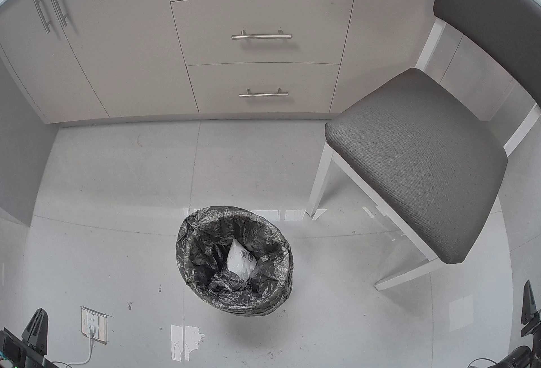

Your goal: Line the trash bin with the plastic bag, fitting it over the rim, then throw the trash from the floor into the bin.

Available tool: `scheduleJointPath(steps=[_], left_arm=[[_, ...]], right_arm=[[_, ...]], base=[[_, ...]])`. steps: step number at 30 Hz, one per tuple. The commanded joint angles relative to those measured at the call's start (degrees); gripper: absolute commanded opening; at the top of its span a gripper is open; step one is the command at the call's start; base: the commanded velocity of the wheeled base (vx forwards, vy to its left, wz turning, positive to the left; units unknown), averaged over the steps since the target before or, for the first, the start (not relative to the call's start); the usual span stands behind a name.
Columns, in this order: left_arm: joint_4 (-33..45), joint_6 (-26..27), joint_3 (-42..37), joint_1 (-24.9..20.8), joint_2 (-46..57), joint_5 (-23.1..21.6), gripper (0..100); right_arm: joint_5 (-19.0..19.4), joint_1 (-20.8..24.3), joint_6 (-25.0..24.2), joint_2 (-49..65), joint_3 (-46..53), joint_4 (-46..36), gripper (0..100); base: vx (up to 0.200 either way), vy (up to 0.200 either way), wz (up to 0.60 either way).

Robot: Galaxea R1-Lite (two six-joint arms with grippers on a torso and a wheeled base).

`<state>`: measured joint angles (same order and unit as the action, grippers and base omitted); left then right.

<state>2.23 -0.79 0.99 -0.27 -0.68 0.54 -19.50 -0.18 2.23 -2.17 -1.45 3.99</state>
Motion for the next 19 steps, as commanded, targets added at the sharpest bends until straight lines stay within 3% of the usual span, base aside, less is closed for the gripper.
scheduleJointPath(steps=[1, 19], left_arm=[[0.0, 0.1, -0.1, 0.0, 0.7, 0.1, 0], [0.0, 0.4, -0.1, 0.0, 0.7, 0.1, 0]], right_arm=[[20.0, 0.2, -0.7, 2.0, 1.5, -3.2, 100], [19.5, 0.2, -2.2, 2.2, 1.5, -3.9, 100]], base=[[0.000, 0.000, 0.00], [0.000, 0.000, 0.00]])
